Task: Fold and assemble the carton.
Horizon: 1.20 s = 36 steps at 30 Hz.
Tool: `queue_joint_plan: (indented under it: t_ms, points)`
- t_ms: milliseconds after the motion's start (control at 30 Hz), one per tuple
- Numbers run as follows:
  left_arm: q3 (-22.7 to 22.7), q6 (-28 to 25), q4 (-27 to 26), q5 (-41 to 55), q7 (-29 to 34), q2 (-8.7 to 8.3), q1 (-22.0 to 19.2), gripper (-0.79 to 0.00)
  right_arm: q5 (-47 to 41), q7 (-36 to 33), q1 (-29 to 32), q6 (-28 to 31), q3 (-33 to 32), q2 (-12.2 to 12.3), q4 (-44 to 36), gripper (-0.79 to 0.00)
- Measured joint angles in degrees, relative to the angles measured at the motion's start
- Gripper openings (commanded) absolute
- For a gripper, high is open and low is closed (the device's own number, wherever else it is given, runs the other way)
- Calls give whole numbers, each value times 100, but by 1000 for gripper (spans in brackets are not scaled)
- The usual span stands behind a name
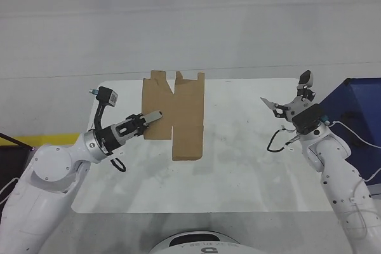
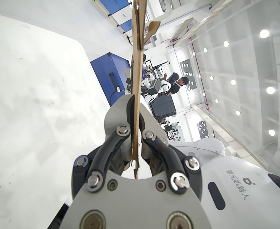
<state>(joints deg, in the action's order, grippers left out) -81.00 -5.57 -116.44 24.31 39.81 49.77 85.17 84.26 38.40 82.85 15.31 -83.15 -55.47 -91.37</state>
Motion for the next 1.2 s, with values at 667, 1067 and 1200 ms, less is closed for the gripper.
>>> queue_joint_plan:
  t_ms: [667, 1067, 1200]
  points:
    - [573, 4520, 1281, 1565, 400, 85, -1097, -785, -89, 29, -160, 638, 445, -76, -47, 0]
    - [1053, 6189, 2533, 3994, -531, 422, -2066, -785, 307, 852, -615, 3105, 1085, -49, -82, 0]
    - [1323, 6361, 2653, 4783, -1046, 548, -2225, -785, 734, 367, -862, 3013, 1369, -86, 35, 0]
